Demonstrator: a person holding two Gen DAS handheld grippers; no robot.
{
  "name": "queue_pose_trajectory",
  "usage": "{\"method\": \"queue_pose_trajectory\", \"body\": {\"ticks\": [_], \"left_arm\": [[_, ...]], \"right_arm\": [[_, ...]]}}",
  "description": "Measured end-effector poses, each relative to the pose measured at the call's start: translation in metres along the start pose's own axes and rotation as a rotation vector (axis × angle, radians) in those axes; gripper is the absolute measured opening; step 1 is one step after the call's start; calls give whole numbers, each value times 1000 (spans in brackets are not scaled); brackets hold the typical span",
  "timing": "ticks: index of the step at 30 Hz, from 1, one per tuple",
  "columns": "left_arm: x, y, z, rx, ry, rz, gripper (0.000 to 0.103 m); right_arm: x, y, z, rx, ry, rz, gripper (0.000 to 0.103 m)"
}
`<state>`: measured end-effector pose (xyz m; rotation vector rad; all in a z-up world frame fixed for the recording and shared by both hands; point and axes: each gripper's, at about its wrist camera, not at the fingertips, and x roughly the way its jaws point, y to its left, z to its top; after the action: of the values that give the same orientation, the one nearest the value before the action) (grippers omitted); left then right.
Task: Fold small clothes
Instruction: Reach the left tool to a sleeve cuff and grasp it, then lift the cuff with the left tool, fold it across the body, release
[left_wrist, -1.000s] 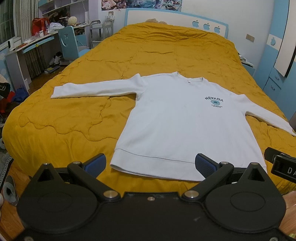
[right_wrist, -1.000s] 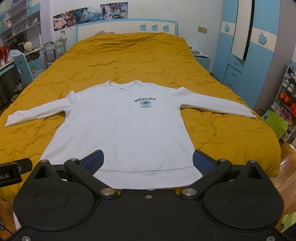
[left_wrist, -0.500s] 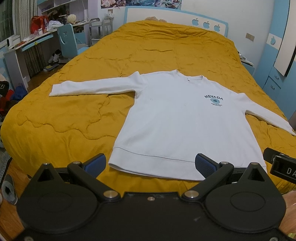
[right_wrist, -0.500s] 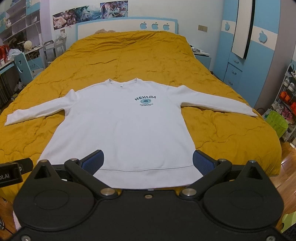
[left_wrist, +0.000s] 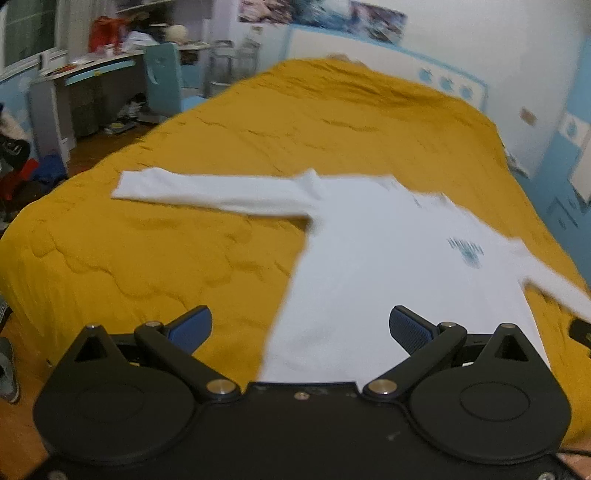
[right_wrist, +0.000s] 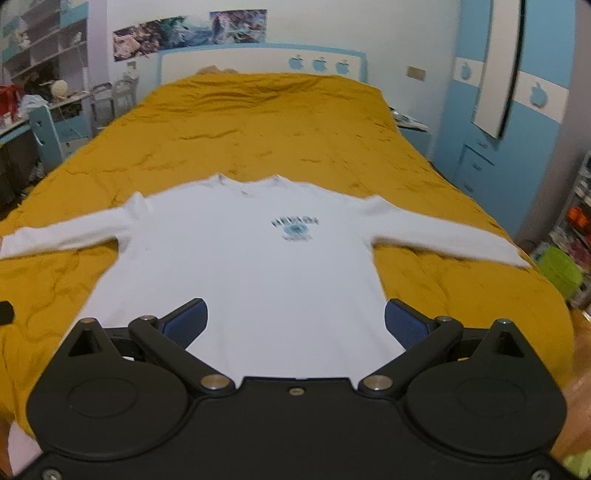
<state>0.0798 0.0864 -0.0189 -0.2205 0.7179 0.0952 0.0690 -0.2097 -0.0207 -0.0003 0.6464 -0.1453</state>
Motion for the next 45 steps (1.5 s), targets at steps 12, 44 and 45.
{"method": "queue_pose_trajectory", "body": {"ticks": [12, 44, 45], "left_arm": [[124, 172, 98, -354, -216, 107, 103], [310, 322, 117, -787, -151, 123, 12], [308, 322, 117, -796, -158, 112, 11]], "right_arm": [[116, 53, 46, -62, 18, 150, 103], [280, 83, 42, 20, 84, 153, 103], [283, 81, 41, 23, 83, 145, 103]]}}
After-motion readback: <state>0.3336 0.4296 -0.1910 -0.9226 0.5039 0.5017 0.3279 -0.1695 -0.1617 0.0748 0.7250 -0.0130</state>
